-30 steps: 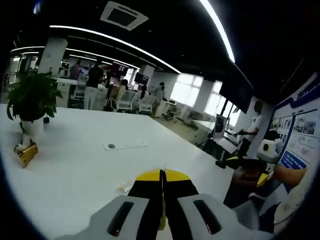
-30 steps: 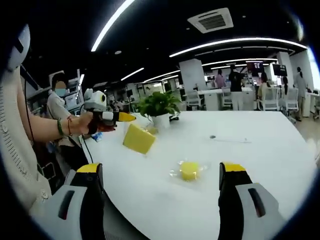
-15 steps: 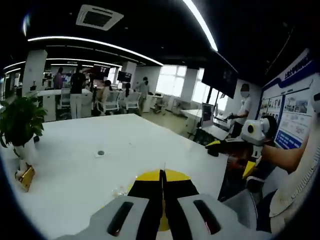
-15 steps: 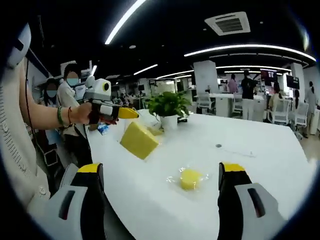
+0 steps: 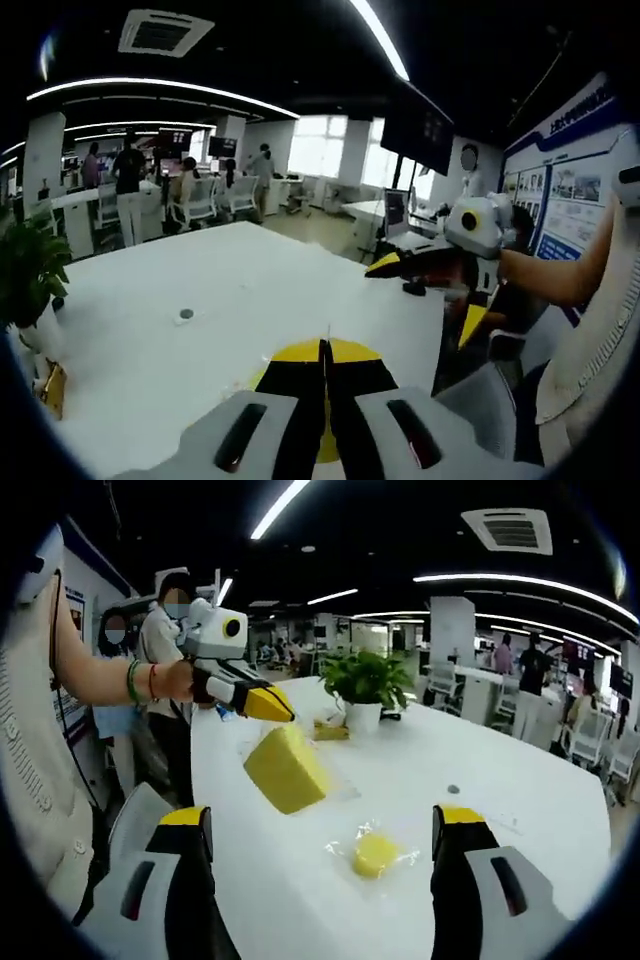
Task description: Compare the silicone blocks by pressing each to a similar depth, holding the contact briefly, and releasing to observe deformation and rebound differences across the visible hardness samples.
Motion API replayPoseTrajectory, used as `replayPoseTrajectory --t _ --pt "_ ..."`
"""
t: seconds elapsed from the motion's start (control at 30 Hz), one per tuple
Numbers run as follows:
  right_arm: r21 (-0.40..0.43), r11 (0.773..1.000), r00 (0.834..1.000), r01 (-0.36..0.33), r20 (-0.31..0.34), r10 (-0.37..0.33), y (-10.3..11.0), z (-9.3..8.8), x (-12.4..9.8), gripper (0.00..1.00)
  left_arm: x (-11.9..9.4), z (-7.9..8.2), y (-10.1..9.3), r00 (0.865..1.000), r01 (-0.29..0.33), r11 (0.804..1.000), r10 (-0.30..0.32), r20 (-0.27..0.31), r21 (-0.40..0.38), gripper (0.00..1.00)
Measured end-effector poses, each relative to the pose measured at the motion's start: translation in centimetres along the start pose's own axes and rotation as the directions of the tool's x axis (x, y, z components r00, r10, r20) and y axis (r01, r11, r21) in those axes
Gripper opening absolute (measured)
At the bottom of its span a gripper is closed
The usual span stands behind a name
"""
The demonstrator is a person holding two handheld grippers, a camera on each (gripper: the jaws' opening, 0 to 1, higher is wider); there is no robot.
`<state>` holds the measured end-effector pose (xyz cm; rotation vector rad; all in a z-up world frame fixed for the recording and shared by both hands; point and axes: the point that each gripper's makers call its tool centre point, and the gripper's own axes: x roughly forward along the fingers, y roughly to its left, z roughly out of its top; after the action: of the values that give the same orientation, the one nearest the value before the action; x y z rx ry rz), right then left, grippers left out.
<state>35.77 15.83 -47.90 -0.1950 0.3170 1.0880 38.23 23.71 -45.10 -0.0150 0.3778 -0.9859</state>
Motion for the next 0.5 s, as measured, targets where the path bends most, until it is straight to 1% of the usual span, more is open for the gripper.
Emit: replayPoseTrajectory --t 0.13,0.27,0.5 --pt "-0.031 0.999 0.999 -0.037 -0.036 0.036 0.1 0.0 1.2 0.83 0.5 0.2 -0.4 0.999 0.028 0.999 -0.027 -0.022 0.033 0.00" --pt "-0.035 0.996 0.994 -0.081 -0.073 0.078 0.2 -0.1 2.4 0.80 0.9 0.4 -0.6 0.998 0.051 0.997 -0.049 -0.034 0.050 0.00" --pt "-0.043 0.990 0.988 -0.136 -0.082 0.132 0.4 0.4 4.1 0.76 1.6 0.1 -1.0 0.994 0.090 0.993 -0.085 -0.065 0.073 0.00"
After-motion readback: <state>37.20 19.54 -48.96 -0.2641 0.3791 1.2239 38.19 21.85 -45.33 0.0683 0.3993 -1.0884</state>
